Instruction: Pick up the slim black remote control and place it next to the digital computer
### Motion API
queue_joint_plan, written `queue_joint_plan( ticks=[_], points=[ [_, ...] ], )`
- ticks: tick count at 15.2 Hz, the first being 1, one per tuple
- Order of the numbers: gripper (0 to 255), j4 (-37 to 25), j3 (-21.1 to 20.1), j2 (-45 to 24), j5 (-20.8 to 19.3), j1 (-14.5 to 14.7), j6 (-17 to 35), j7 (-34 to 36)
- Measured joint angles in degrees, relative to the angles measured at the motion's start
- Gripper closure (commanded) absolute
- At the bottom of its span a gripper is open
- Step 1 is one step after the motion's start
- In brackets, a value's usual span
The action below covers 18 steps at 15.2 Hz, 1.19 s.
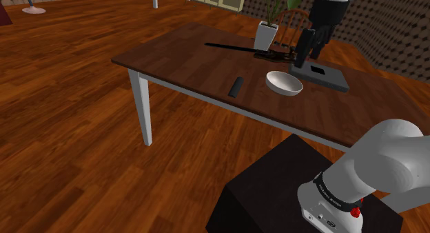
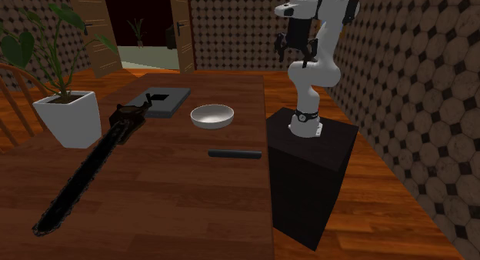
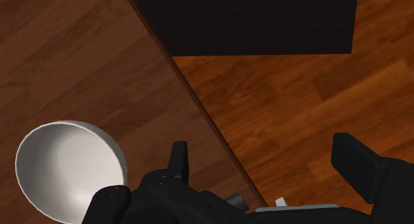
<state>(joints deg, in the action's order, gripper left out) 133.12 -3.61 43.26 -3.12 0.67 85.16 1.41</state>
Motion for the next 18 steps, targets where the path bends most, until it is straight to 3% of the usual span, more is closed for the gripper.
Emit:
queue_joint_plan(
  ticks=[5,18],
  points=[
    [0,-0.3,-0.6,-5.4,1.8,-1.8,4.3,5.4],
    [0,-7.8,-1.1,-31.9,8.0,-7.9,21.4,26.3]
  ],
)
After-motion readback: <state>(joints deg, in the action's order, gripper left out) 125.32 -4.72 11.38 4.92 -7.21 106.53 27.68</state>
